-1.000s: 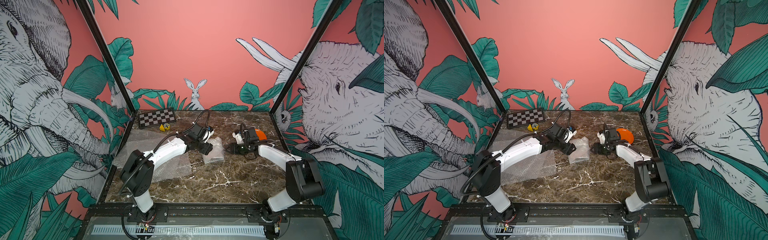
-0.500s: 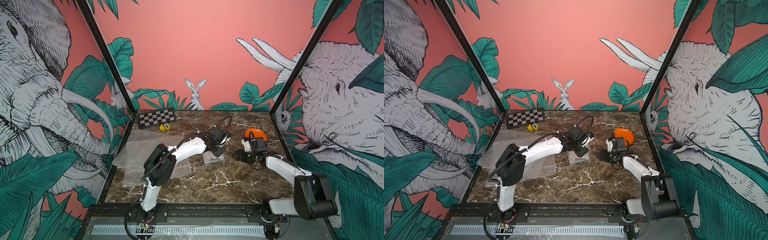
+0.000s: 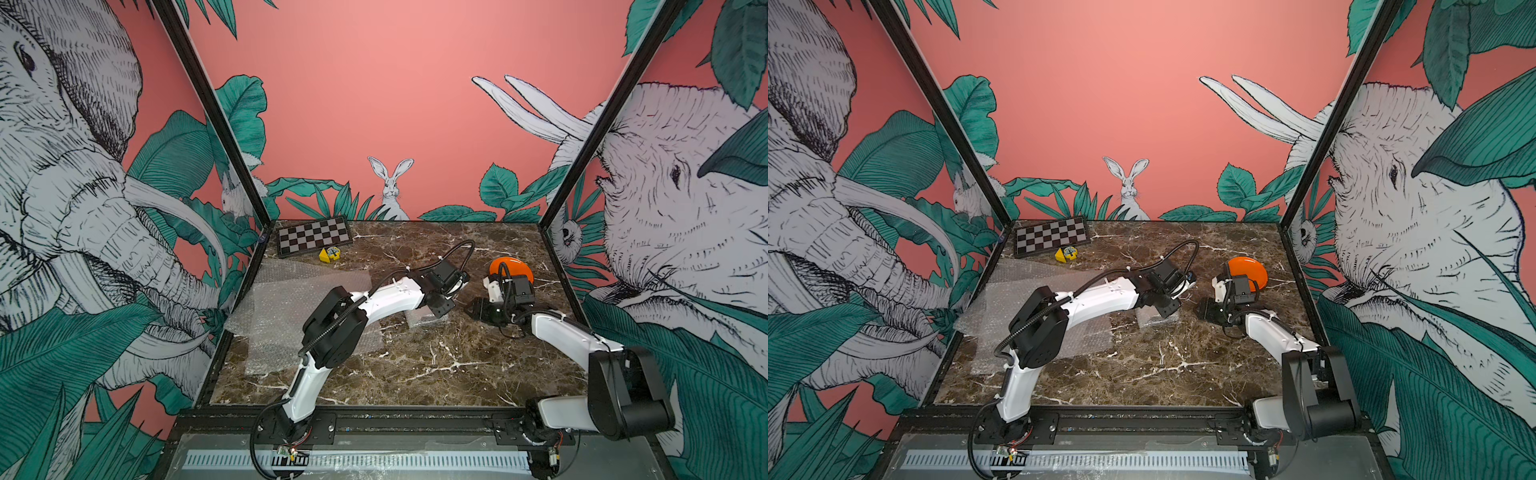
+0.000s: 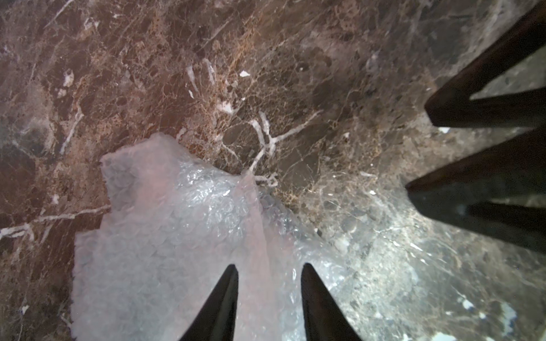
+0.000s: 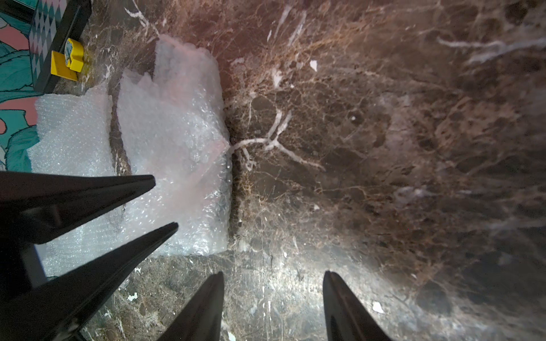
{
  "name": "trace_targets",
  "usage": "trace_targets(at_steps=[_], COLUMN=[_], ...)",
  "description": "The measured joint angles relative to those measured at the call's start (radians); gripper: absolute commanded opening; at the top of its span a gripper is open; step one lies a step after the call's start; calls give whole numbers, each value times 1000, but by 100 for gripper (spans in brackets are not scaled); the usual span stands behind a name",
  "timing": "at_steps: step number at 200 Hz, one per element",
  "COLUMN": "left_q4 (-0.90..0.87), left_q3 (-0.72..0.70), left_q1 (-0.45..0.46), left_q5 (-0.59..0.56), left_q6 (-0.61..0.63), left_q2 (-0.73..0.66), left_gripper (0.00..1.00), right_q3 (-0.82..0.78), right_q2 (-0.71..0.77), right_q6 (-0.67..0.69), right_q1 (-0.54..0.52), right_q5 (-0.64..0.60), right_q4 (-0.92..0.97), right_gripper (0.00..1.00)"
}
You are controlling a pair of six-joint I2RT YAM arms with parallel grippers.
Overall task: Unpack dinner plates from bubble wrap
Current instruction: Unwrap the bubble wrap at the center of the board.
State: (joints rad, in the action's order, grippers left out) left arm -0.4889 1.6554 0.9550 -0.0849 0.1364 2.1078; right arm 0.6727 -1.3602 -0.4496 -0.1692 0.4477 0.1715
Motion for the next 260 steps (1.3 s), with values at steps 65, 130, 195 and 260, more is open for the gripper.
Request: trace_targets(at_steps=[65,130,195,260], left_q4=[-9,-11,-15,-11], left_q3=[7,18,26,25], left_q1=[0,0,3,3], left_q5=[-9,-21,-48,-56], left_q6=[7,8,13,10], left_q2=[28,62,71,69], left_gripper=[35,21,4,0], right_q3=[0,0,2,2], right_q2=[0,0,-5,-38], right_q6=[-12,-12,-15,-42], right_q1=[0,0,0,0], right_q5=[5,12,27,65], right_q4=[-3,-3,-3,-47], right_gripper=[56,56,57,57])
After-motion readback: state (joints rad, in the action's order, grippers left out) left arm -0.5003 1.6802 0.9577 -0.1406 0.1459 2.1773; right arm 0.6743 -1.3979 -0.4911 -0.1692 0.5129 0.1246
